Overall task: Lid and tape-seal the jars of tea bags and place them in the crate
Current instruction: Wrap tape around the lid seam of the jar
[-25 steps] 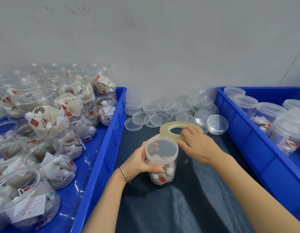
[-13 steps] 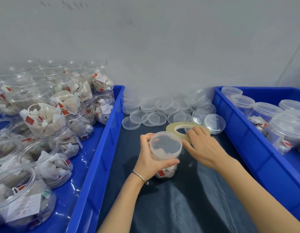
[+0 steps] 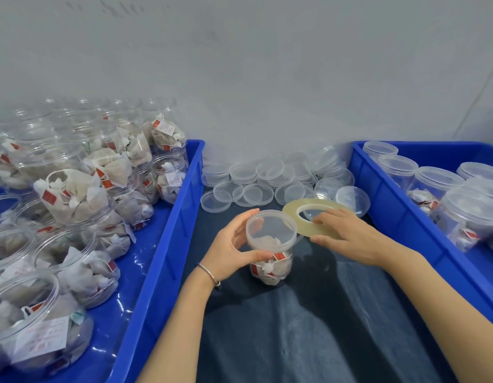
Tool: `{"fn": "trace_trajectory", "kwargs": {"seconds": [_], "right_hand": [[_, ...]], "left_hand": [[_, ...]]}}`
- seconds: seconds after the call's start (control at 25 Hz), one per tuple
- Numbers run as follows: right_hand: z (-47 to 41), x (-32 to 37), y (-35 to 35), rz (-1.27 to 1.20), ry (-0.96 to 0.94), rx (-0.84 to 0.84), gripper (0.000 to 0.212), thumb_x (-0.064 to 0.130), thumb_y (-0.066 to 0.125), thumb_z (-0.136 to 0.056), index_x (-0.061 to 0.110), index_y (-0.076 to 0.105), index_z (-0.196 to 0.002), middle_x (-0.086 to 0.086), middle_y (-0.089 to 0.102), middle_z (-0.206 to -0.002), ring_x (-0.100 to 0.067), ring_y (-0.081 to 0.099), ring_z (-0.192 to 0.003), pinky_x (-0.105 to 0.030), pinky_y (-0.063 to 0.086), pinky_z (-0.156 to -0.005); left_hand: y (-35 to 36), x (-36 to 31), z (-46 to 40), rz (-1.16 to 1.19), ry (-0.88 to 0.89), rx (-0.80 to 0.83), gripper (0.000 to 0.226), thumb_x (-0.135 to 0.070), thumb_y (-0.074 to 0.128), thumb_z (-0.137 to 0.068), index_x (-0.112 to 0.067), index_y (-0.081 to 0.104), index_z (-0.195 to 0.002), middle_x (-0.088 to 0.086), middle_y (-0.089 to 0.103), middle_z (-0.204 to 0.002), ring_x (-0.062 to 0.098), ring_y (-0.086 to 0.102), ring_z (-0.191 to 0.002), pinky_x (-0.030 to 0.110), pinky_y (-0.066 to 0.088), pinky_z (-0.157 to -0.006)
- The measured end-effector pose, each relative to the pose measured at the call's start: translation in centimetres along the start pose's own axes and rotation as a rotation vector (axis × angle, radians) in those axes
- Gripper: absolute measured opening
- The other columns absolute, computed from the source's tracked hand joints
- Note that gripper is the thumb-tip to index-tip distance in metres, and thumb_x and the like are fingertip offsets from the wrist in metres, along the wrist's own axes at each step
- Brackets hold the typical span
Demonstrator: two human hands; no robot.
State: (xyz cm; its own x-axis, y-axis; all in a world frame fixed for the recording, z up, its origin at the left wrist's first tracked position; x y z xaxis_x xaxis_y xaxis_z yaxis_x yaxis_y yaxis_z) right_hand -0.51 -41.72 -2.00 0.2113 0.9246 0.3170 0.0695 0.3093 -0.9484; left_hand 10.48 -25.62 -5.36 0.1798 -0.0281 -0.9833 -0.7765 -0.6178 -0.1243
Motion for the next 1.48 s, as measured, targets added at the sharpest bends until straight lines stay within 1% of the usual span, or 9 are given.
{"fn": "trace_trajectory", "kwargs": {"seconds": [0.2,0.32,0.52,0.76,0.92,1.12,1.2,1.32,1.48], "right_hand": [[0.4,-0.1,0.2,-0.056,0.085,-0.115,0.034,0.049,0.047,-0.093,0.024,0.052,-0.116,0.027,0.042,-0.093,-0.009,0.035,-0.105,-0.044,0.042,-0.091],[0.8,-0.2,0.6,-0.036,0.141,-0.157,0.032,0.048,0.041,-0.095,0.025,0.049,-0.115,0.026,0.036,-0.091,-0.01,0.032,-0.106,-0.044,0.04,-0.089],[1.1,0.0,-0.1,0.046,0.15,-0.176,0.032,0.047,0.039,-0.095,0.025,0.048,-0.117,0.019,0.043,-0.107,-0.007,0.031,-0.107,-0.04,0.036,-0.086],[0.8,-1.2,-1.3,0.132,0.231,-0.194,0.043,0.053,0.039,-0.094,0.026,0.049,-0.126,0.013,0.051,-0.126,-0.01,0.03,-0.126,-0.043,0.038,-0.095],[-0.3,-0.5,-0.8,0.134,0.239,-0.186,0.042,0.053,0.039,-0.095,0.024,0.05,-0.124,0.009,0.051,-0.126,-0.012,0.031,-0.125,-0.045,0.039,-0.095],[-0.7,0.0,-0.4,0.138,0.246,-0.211,0.044,0.053,0.038,-0.095,0.022,0.049,-0.124,0.007,0.05,-0.13,-0.014,0.028,-0.125,-0.047,0.035,-0.094],[-0.7,0.0,-0.2,0.118,0.254,-0.218,0.044,0.053,0.037,-0.095,0.022,0.05,-0.123,0.007,0.051,-0.129,-0.014,0.029,-0.124,-0.048,0.035,-0.092],[-0.5,-0.2,-0.1,0.107,0.262,-0.225,0.041,0.051,0.038,-0.096,0.022,0.05,-0.123,0.008,0.051,-0.127,-0.014,0.03,-0.123,-0.046,0.035,-0.09],[-0.3,-0.2,0.1,0.094,0.243,-0.183,0.037,0.048,0.036,-0.097,0.022,0.048,-0.121,0.008,0.051,-0.124,-0.013,0.032,-0.119,-0.045,0.036,-0.091]], "left_hand": [[0.7,0.2,0.0,-0.029,-0.055,0.085,0.063,0.004,0.067,-0.081,-0.018,0.037,-0.131,-0.009,0.045,-0.135,0.007,0.046,-0.126,0.017,0.045,-0.094],[1.6,0.0,0.0,-0.203,-0.049,-0.013,0.088,-0.014,0.081,-0.073,-0.017,0.026,-0.142,-0.008,0.021,-0.144,0.006,0.033,-0.132,0.025,0.039,-0.105],[1.2,-1.2,0.5,-0.206,0.034,-0.395,0.089,-0.025,0.094,-0.051,-0.02,0.042,-0.124,-0.005,0.051,-0.121,0.008,0.051,-0.111,0.025,0.045,-0.094],[0.8,-1.0,-0.1,-0.252,0.0,-0.276,0.08,-0.028,0.093,-0.052,-0.026,0.045,-0.115,-0.016,0.056,-0.112,-0.001,0.056,-0.106,0.016,0.046,-0.086],[0.7,-1.4,-1.2,-0.347,-0.05,-0.1,0.083,-0.029,0.09,-0.059,-0.027,0.043,-0.128,-0.016,0.054,-0.119,-0.001,0.052,-0.11,0.013,0.041,-0.089],[1.2,-2.2,-2.3,-0.571,-0.143,0.099,0.094,-0.034,0.082,-0.071,-0.023,0.027,-0.146,-0.009,0.023,-0.135,0.006,0.035,-0.121,0.016,0.028,-0.097],[2.3,-2.2,-2.8,-0.714,-0.186,0.164,0.098,-0.04,0.077,-0.074,-0.023,0.017,-0.15,-0.003,0.017,-0.141,0.017,0.029,-0.132,0.028,0.029,-0.107],[4.1,-2.1,-3.4,-0.835,-0.273,0.065,0.099,-0.066,0.065,-0.072,-0.03,0.016,-0.149,0.002,0.014,-0.148,0.029,0.018,-0.137,0.049,0.028,-0.11],[4.3,-2.6,-3.6,-0.998,-0.182,-0.101,0.082,-0.074,0.053,-0.076,-0.032,0.03,-0.142,0.005,0.028,-0.138,0.029,0.025,-0.13,0.048,0.033,-0.105]]}}
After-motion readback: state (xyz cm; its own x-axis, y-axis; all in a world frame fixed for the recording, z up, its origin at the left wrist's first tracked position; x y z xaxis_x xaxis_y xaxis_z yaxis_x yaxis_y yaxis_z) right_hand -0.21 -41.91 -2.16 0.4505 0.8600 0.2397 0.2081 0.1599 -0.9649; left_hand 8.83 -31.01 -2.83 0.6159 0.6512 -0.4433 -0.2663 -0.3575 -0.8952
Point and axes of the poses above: each hand's wrist, its own z-axis away from the middle knuckle, its own y-axis out of the palm, x = y × z, the point moved 9 cm from there along -z, towards the middle knuckle
